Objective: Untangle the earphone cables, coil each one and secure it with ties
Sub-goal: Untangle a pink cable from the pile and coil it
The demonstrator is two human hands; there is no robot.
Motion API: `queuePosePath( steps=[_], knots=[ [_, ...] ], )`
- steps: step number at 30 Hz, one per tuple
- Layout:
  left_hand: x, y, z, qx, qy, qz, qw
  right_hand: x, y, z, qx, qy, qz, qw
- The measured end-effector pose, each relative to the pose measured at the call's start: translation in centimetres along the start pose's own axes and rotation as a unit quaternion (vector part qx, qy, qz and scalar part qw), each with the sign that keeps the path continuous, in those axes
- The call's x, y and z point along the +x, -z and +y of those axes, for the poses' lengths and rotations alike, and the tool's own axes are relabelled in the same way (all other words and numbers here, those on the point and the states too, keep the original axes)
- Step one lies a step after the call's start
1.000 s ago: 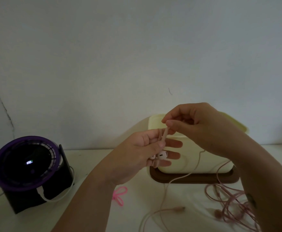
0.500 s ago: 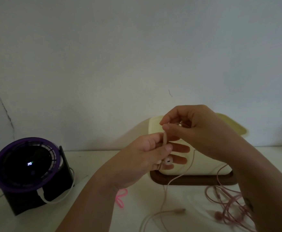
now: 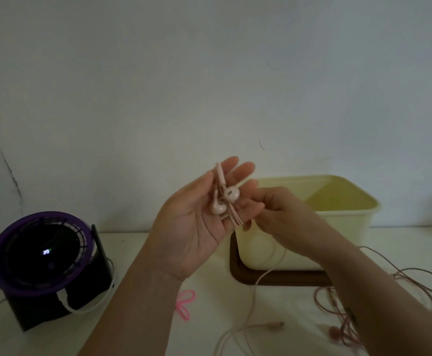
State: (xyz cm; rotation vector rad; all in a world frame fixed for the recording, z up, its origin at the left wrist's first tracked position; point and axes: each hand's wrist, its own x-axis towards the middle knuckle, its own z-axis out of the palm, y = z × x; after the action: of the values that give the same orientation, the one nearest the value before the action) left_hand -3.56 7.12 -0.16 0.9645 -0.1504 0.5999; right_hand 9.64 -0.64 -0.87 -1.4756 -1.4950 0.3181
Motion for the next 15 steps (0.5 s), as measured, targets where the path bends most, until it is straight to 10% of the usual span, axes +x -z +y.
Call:
queuePosePath(
  steps=[9, 15],
  knots=[
    [0.7, 1.9, 0.0, 0.162, -0.061, 0.104, 0.979, -1.2, 1.2, -2.2, -0.146, -0.014, -0.119, 0.982],
    [0.2, 2.1, -1.3, 0.456, 0.0, 0.06, 0.888, -1.4, 2.8, -2.9, -0.082, 0.043, 0.009, 0.996]
  ],
)
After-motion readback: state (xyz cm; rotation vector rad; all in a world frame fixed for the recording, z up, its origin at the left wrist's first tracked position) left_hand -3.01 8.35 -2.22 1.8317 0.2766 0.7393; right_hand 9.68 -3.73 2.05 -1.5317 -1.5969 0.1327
